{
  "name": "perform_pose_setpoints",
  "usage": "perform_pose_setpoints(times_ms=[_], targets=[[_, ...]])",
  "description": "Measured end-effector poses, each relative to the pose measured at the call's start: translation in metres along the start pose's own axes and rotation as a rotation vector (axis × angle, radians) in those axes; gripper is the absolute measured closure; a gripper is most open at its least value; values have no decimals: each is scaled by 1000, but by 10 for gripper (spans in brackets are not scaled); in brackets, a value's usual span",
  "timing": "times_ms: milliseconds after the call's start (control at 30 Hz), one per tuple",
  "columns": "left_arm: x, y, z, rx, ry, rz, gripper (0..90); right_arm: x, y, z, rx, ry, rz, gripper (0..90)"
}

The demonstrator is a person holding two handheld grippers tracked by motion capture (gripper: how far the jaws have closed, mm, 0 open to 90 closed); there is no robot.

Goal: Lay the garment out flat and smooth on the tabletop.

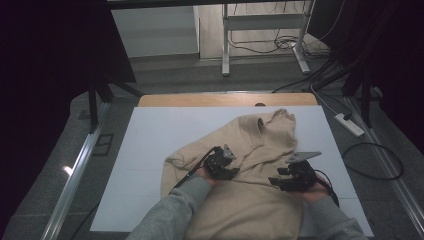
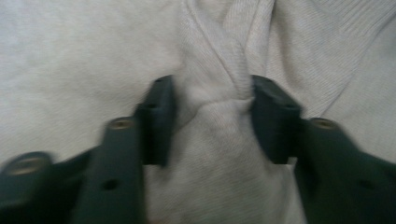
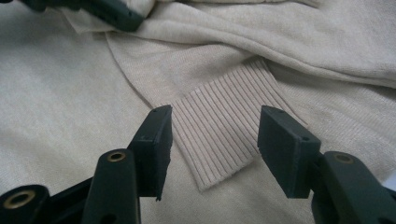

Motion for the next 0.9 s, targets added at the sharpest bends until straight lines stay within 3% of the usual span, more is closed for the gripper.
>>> perform_pose_setpoints(times_ms=[33,133,233,333,667,900], targets=[[0,2,-1,-4,10,9,695,0,0,0,-1,-3,1,449],[0,6,-5,-10,15,30,749,0,0,1,-4,-4,1,449],[1,14,-10,-18,30,72,758,0,0,2,-4,-7,2,449],[4,25,-18,-27,71,129,762,1,1,2,-4,-8,4,449],[6,61,-71,4,199,230,763,1,1,3,-10,-10,5,450],[1,64,-119,12,282,232,764,2,-1,4,-13,-10,3,450]])
Point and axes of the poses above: each handheld gripper's, and its own axes: y roughly backward along the jaws, x roughly out of its top, z roughly to its right, the point moved 9 cm from there along -y, roughly forward along the jaws, and after that the axes turned 13 degrees about -y, right-handed, at the moved point
